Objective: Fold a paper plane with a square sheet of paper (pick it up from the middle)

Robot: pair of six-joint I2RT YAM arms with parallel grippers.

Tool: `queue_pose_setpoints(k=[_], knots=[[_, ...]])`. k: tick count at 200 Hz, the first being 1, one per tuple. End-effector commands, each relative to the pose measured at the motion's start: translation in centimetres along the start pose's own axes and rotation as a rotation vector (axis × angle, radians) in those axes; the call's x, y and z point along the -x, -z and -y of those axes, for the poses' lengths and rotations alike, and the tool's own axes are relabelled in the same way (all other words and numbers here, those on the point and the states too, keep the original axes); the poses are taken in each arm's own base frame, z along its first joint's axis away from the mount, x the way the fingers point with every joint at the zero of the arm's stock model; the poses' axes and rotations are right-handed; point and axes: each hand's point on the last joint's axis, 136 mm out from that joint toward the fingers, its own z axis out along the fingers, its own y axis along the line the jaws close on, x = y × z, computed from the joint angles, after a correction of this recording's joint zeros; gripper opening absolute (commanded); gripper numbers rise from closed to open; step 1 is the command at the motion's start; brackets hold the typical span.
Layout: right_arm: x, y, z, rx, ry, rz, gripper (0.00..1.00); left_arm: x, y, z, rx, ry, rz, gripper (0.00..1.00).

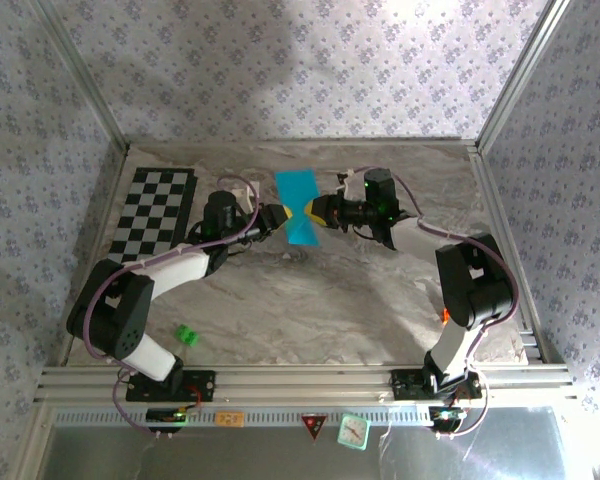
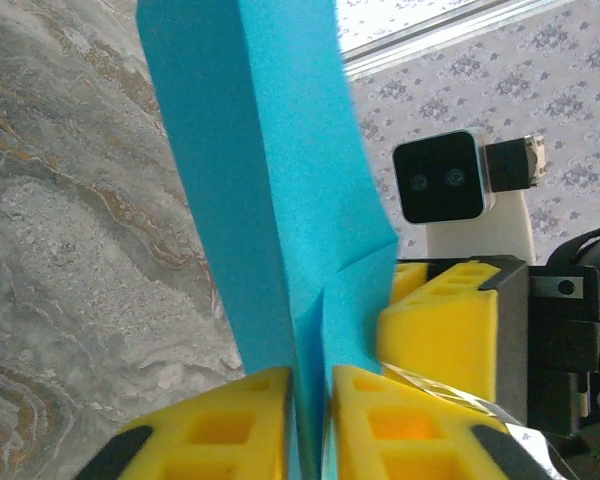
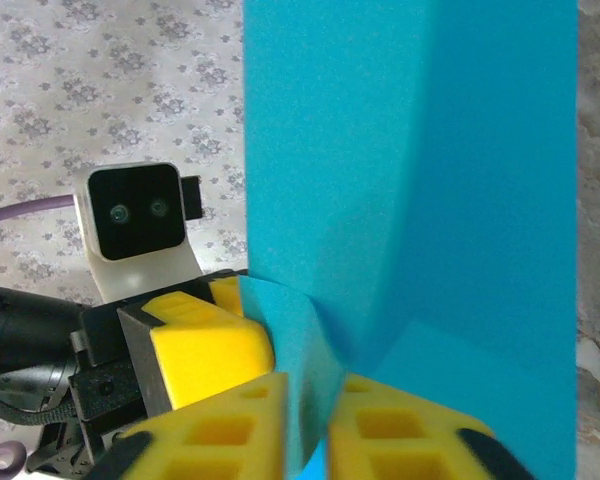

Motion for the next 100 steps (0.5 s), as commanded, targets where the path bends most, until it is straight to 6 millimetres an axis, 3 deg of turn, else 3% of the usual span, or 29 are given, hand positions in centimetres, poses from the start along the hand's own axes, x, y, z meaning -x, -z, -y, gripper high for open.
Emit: queue_pose_setpoints(k=[1,27,48,73,100], knots=[[-0.1,1.2,-0.2,-0.033,0.025,0.003,0.31,1.1,0.3,1.9,-0.032,-0.056,0.018,0.14],[0.6,2.9,1.3,-0.127,0.026,0.049,0.45,1.1,0.5,1.2,0.015,-0.072,0.010,0.11],[1.5,4.8,3.1,-0.231,0.021,0.104,0.50,0.9,1.1,-0.4,0.114,-0.098,-0.008,0.10],[2.1,7.1,5.2,-0.372,0.032,0.166,0.58,0.5,2.5,-3.4,0.348,-0.176,-0.069,0.11],[2.3,9.0,6.6,-0.501,0.048,0.212,0.61,1.3,5.6,-6.4,0.685,-0.311,-0.164,0.11]])
